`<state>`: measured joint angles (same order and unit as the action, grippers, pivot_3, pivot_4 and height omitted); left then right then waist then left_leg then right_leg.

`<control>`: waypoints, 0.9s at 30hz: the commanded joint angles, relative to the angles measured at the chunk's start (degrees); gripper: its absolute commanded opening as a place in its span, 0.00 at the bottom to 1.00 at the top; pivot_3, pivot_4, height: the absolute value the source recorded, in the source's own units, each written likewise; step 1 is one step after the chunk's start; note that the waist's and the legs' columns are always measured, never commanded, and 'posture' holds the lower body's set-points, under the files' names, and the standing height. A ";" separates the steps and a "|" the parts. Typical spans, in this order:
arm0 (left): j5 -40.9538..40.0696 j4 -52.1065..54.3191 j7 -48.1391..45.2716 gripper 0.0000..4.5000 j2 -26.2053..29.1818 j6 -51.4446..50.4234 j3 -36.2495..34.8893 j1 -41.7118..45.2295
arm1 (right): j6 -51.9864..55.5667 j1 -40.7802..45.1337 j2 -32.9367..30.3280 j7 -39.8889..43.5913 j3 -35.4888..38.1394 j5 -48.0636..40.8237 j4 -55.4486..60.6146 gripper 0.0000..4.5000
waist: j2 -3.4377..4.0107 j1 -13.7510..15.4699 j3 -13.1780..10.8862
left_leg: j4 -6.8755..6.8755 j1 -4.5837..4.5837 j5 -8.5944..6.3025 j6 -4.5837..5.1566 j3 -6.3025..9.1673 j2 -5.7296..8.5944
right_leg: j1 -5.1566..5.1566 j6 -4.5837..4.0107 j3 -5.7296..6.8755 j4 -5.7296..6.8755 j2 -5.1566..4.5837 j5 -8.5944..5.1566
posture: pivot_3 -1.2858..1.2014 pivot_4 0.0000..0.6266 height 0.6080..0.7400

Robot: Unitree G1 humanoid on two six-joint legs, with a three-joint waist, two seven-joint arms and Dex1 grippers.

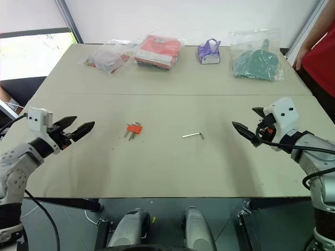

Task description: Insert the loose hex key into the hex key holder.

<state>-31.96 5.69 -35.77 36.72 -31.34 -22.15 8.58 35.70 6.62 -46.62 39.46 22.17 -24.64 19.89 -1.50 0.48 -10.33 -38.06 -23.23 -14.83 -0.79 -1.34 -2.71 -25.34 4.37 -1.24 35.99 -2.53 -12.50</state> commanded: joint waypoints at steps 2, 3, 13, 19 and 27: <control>1.83 -0.03 -1.85 0.96 1.46 3.01 0.88 0.97 | -1.76 1.28 -1.18 0.40 0.14 0.57 0.29 0.92 | 0.00 -0.01 0.00 | 0.00 0.00 0.00 0.00 0.00 0.00 | 0.00 0.00 0.00 0.00 0.00 0.00 | 0.52 0.24 1.00; 2.12 -0.20 -2.22 0.96 1.63 3.33 1.19 1.13 | -1.82 1.37 -1.18 0.50 -0.05 0.66 0.31 0.92 | 0.00 -0.02 0.00 | 0.00 0.00 0.00 0.00 0.00 0.00 | 0.00 0.00 0.00 0.00 0.00 0.00 | 0.52 0.24 1.00; 5.67 -3.68 -29.20 0.96 16.30 7.99 14.64 8.68 | 1.76 10.70 0.34 5.60 -15.41 -0.90 5.31 0.92 | 0.05 -0.40 -0.02 | 0.03 -0.01 0.00 0.00 -0.04 -0.01 | -0.06 -0.02 -0.01 -0.01 0.00 -0.01 | 0.52 0.24 1.00; 7.82 -10.73 -34.15 0.96 16.97 9.69 17.64 15.76 | -2.41 20.42 8.67 3.72 -30.05 6.82 -0.83 0.92 | 0.03 -1.26 -0.02 | 0.05 -0.06 0.00 0.00 -0.02 -0.02 | -0.10 -0.01 0.00 0.02 0.05 -0.01 | 0.52 0.24 1.00; 6.94 -9.34 -33.57 0.96 15.99 8.02 16.49 15.03 | -13.96 25.98 22.22 6.59 -41.84 13.79 -19.45 0.92 | 0.03 -1.32 -0.02 | 0.02 -0.10 0.00 0.00 -0.03 -0.02 | -0.14 0.03 0.00 0.09 0.04 0.01 | 0.52 0.24 1.00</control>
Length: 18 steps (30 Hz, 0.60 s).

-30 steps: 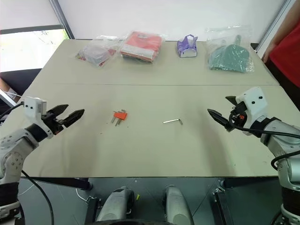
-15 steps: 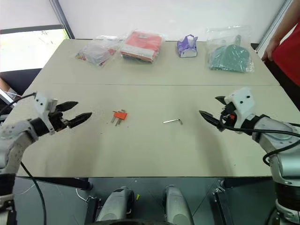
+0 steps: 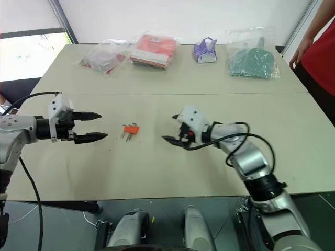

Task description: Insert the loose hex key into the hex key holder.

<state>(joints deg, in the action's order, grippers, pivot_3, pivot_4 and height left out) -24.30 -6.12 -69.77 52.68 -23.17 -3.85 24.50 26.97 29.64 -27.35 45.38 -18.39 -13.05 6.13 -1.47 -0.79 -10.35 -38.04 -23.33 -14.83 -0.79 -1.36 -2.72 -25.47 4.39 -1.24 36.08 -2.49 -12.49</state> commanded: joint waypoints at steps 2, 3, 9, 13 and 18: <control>-1.30 4.02 1.12 0.96 -0.19 -1.08 -2.38 -2.18 | -8.43 5.45 6.28 0.74 -1.55 3.37 -12.35 0.92 | 0.01 -0.16 -0.01 | -0.02 0.01 0.00 0.00 0.00 0.00 | 0.01 0.00 -0.01 0.00 0.00 0.00 | 0.52 0.24 1.00; -1.55 4.70 1.49 0.96 -0.37 -1.49 -2.65 -2.72 | -10.34 6.86 7.35 0.95 -1.92 4.43 -15.29 0.92 | 0.02 -0.17 -0.01 | -0.02 0.02 0.00 0.00 0.00 0.00 | 0.01 0.01 -0.01 0.02 0.00 0.01 | 0.52 0.24 1.00; -2.45 8.26 3.56 0.96 -1.28 -3.16 -3.87 -5.81 | -20.59 15.14 14.15 2.81 -2.25 7.84 -33.21 0.92 | 0.02 -0.26 -0.01 | 0.00 0.02 0.00 0.00 0.02 -0.03 | -0.02 0.20 0.01 0.07 0.02 0.12 | 0.52 0.24 1.00; -2.83 9.91 5.07 0.96 -2.06 -3.72 -4.21 -7.16 | -26.47 19.47 17.60 4.27 -2.39 10.10 -43.34 0.92 | 0.03 -0.25 -0.02 | 0.00 0.03 0.00 0.00 0.02 -0.03 | -0.01 0.21 0.01 0.07 0.02 0.13 | 0.52 0.24 1.00; -3.27 11.30 6.33 0.96 -2.53 -4.15 -4.52 -8.39 | -30.51 21.59 20.25 5.60 -2.25 12.34 -50.34 0.92 | 0.04 -0.33 -0.03 | 0.01 0.04 0.00 -0.01 0.02 -0.03 | -0.01 0.21 0.01 0.09 0.01 0.13 | 0.52 0.24 1.00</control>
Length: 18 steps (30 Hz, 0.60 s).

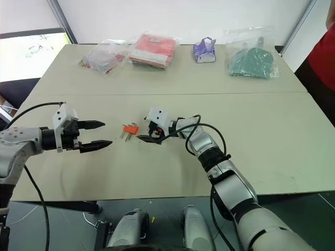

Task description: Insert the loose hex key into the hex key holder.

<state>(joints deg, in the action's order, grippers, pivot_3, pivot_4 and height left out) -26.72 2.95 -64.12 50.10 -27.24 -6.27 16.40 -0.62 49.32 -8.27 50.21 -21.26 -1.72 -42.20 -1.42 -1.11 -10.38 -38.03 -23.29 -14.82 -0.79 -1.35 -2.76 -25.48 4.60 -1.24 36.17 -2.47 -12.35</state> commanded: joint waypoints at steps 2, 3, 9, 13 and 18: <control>-0.98 2.63 1.26 0.96 -0.18 -0.20 -2.24 -0.74 | -4.29 2.42 2.14 0.75 0.99 1.66 -4.56 0.92 | 0.00 -0.04 0.00 | 0.00 0.00 0.00 0.00 0.00 0.00 | 0.00 0.00 0.00 0.01 0.00 0.00 | 0.52 0.24 1.00; -1.05 2.80 1.60 0.96 -0.35 -0.28 -2.33 -0.93 | -5.03 2.81 2.74 0.63 1.08 2.04 -6.11 0.92 | 0.00 -0.05 0.00 | 0.00 0.00 0.00 0.00 0.00 0.00 | 0.00 0.00 0.00 0.00 0.00 0.00 | 0.52 0.24 1.00; -0.83 2.95 3.04 0.96 -1.42 -0.16 -2.04 -1.18 | -8.09 6.52 5.90 0.24 2.11 3.66 -13.90 0.92 | 0.02 -0.14 -0.01 | 0.01 0.04 0.00 0.00 0.00 -0.01 | 0.01 0.00 0.00 0.03 0.00 0.00 | 0.52 0.24 1.00; -0.38 3.09 3.91 0.96 -2.17 0.20 -1.85 -1.45 | -9.24 8.82 7.73 0.06 2.99 4.50 -18.09 0.92 | 0.02 -0.28 -0.01 | 0.03 0.05 0.00 0.00 0.00 -0.01 | 0.00 0.00 0.00 0.04 0.00 0.01 | 0.52 0.24 1.00; -0.16 3.49 5.06 0.98 -2.87 0.50 -1.93 -2.18 | -9.40 9.99 9.51 0.44 4.07 5.22 -21.88 0.65 | 0.02 -0.31 -0.01 | 0.04 0.05 0.00 0.00 0.00 -0.01 | 0.00 0.00 0.00 0.05 -0.01 0.01 | 0.52 0.24 1.00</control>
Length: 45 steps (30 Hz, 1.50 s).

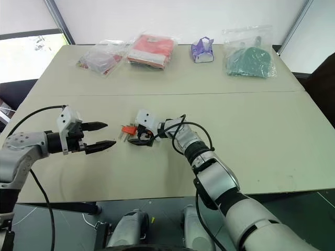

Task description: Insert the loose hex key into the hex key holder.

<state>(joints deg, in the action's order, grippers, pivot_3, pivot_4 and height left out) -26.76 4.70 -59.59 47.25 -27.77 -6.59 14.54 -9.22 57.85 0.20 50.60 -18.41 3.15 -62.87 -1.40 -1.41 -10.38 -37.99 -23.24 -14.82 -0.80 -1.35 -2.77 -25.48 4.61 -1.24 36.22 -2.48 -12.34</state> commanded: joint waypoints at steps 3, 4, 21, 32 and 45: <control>-0.09 2.10 1.15 0.98 -0.38 1.12 -1.75 -0.83 | -0.91 1.61 1.53 -0.21 1.52 1.27 -2.98 0.30 | 0.00 -0.16 0.00 | 0.00 0.01 0.00 0.00 0.01 0.00 | 0.00 -0.01 0.00 0.00 0.00 0.00 | 0.52 0.24 1.00; -0.11 2.17 1.34 0.98 -0.44 1.17 -1.77 -0.95 | -0.97 1.66 1.62 -0.45 1.59 1.58 -3.43 0.22 | 0.00 -0.16 0.00 | 0.00 0.01 0.00 0.00 0.00 0.00 | 0.01 -0.01 0.01 0.01 -0.01 0.00 | 0.52 0.24 1.00; 2.21 -8.38 2.46 0.98 -3.75 5.69 -0.09 8.41 | -21.22 1.81 -13.74 -10.52 -3.13 17.39 21.55 0.22 | 0.06 -0.74 -0.04 | 0.00 -0.06 0.02 -0.04 0.05 0.08 | -0.02 0.01 0.06 0.01 -0.09 0.01 | 0.52 0.24 1.00; -3.44 -15.25 -3.71 0.98 -8.91 -1.50 0.87 23.77 | -31.25 4.25 -24.33 -31.55 -4.31 33.89 31.76 0.22 | 0.02 -1.08 -0.03 | 0.03 -0.06 0.02 -0.03 0.03 0.06 | -0.06 0.01 0.01 0.03 -0.02 0.01 | 0.52 0.24 1.00; -2.01 -33.13 -15.63 0.98 -11.56 -2.05 4.08 40.23 | -37.05 3.99 -28.73 -37.24 -4.72 35.87 31.43 0.22 | 0.02 -1.22 -0.03 | 0.01 -0.05 0.02 -0.02 0.04 0.06 | -0.05 0.01 -0.02 0.00 0.06 0.01 | 0.52 0.24 1.00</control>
<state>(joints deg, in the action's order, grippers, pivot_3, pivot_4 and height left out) -29.30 -27.70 -73.95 35.36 -31.45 -2.41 52.80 -45.78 60.82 -28.18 14.41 -24.18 39.76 -33.58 -1.38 -2.63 -10.42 -37.98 -23.29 -14.80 -0.82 -1.31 -2.71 -25.53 4.62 -1.26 36.22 -2.42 -12.34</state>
